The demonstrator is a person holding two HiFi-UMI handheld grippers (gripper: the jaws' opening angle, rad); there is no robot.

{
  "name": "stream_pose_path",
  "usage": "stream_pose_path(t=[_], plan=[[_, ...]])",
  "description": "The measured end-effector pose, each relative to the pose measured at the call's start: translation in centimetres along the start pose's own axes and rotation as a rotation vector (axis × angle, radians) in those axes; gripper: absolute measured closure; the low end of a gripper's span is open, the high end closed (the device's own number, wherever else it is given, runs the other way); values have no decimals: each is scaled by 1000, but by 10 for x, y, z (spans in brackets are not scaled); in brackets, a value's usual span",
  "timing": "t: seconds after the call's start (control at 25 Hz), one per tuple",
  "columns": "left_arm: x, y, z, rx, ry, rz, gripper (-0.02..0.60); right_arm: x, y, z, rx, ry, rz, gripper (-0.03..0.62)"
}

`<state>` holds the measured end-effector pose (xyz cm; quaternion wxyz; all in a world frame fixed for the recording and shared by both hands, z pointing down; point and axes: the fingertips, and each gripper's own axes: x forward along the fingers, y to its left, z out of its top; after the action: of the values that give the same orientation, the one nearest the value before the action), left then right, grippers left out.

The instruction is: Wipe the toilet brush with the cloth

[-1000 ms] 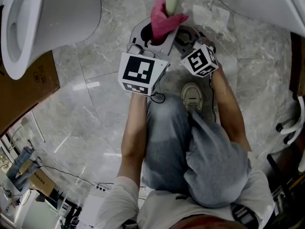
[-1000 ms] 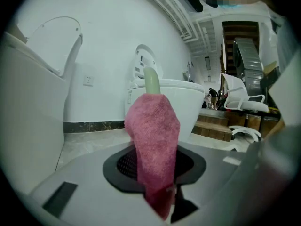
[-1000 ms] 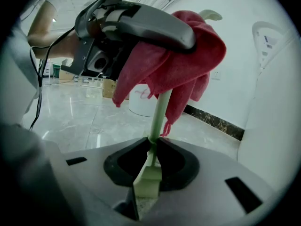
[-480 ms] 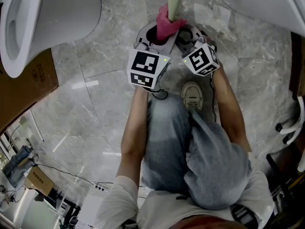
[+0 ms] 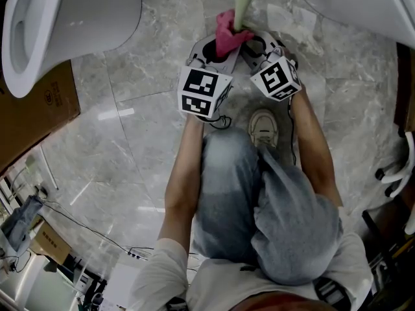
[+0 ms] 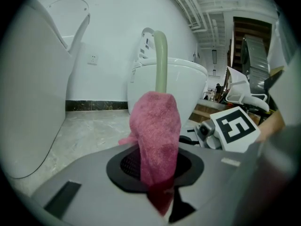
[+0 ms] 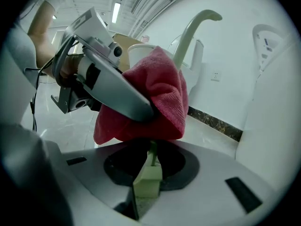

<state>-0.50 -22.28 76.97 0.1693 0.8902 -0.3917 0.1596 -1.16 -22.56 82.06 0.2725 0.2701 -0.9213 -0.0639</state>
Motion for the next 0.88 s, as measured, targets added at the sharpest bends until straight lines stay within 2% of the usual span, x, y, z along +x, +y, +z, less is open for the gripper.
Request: stream_pose_path(t=[0.36,0.52,0.68,0.88], plan=[[-19,2,8,-50,-33,6,506,-1,0,-1,15,34,-38,530],[-30,5,13,-44,-52,19,506,-5,1,3,35,39,-64,519],[-40,10,19,-43,-76,37,507,-13,4,14,51,5,-67,452],[-55,14,24,-30,-113,66,506,-35,7,33,97,-71,-86,455]])
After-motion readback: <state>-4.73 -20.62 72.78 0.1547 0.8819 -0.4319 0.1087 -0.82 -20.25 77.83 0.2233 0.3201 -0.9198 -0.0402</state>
